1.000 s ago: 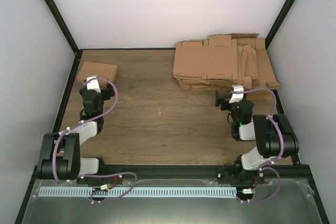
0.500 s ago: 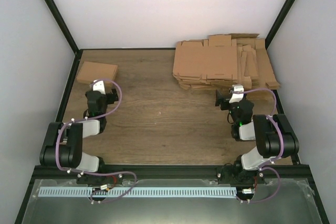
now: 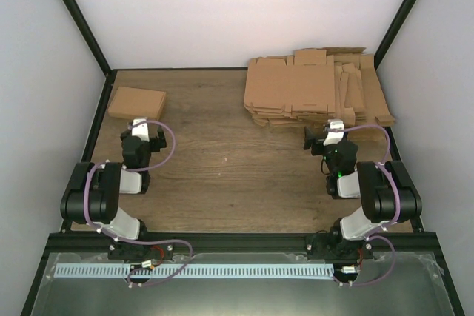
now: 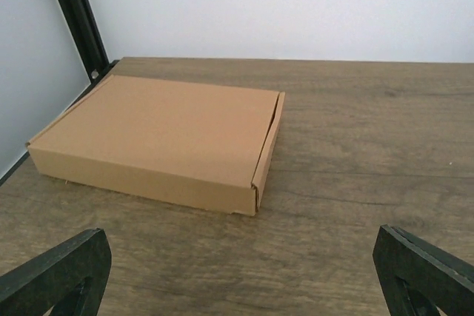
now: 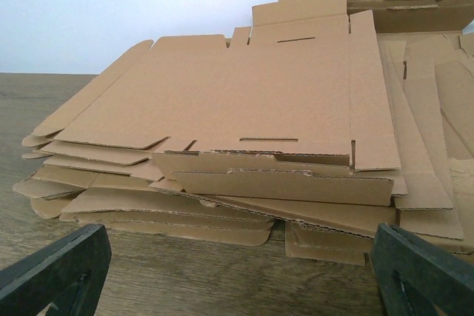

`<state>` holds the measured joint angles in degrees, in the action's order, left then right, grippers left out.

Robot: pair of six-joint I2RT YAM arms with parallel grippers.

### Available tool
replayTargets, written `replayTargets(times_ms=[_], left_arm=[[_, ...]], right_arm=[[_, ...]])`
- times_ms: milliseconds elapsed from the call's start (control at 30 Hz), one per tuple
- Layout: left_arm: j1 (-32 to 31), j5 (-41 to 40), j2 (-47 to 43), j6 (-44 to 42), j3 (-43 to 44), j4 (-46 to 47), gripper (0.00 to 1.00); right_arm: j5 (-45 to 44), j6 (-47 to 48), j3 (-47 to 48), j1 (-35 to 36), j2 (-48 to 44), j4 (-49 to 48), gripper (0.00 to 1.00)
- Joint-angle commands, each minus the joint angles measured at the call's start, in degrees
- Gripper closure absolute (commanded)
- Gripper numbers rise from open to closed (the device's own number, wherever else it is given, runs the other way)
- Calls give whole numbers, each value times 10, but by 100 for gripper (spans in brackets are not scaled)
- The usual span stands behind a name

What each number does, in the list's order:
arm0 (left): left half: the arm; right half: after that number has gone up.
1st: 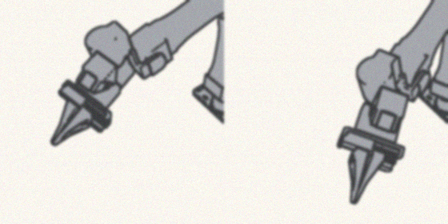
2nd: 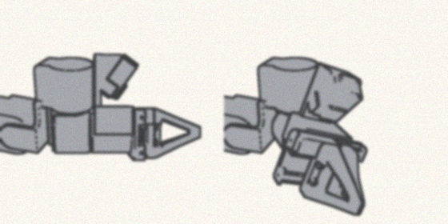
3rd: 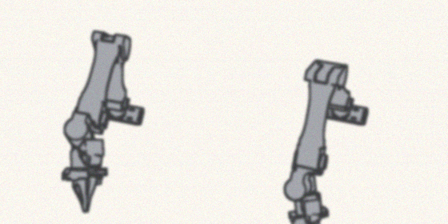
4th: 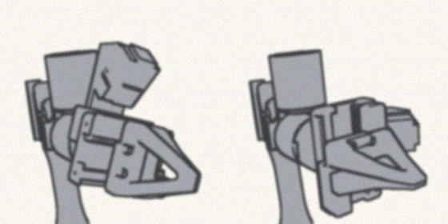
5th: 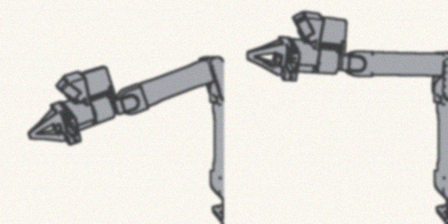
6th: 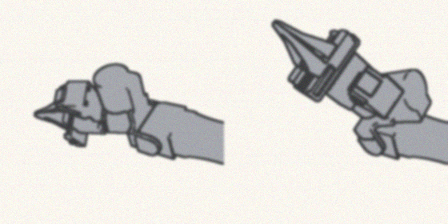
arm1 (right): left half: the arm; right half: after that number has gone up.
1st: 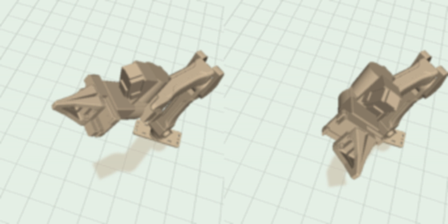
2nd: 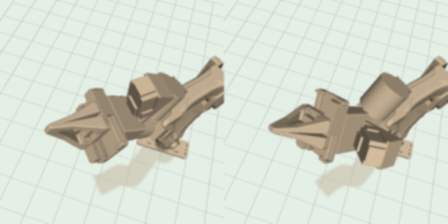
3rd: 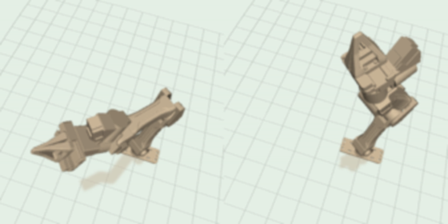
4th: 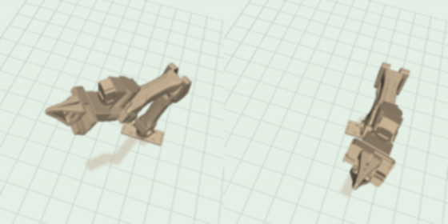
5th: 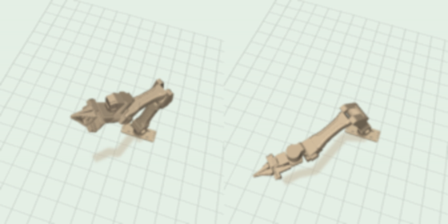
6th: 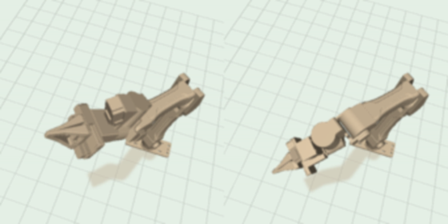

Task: Fold the paper box

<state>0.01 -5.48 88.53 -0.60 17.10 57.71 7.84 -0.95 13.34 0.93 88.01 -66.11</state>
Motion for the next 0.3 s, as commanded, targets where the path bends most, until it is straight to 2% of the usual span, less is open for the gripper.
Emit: replayTargets(times_ms=[0,267], left_arm=[[2,19,0,-7,-2,60,0],[2,20,-1,-7,-1,59,0]], right_arm=[[-8,1,15,-6,-2,-27,0],[-8,1,16,-6,-1,-24,0]])
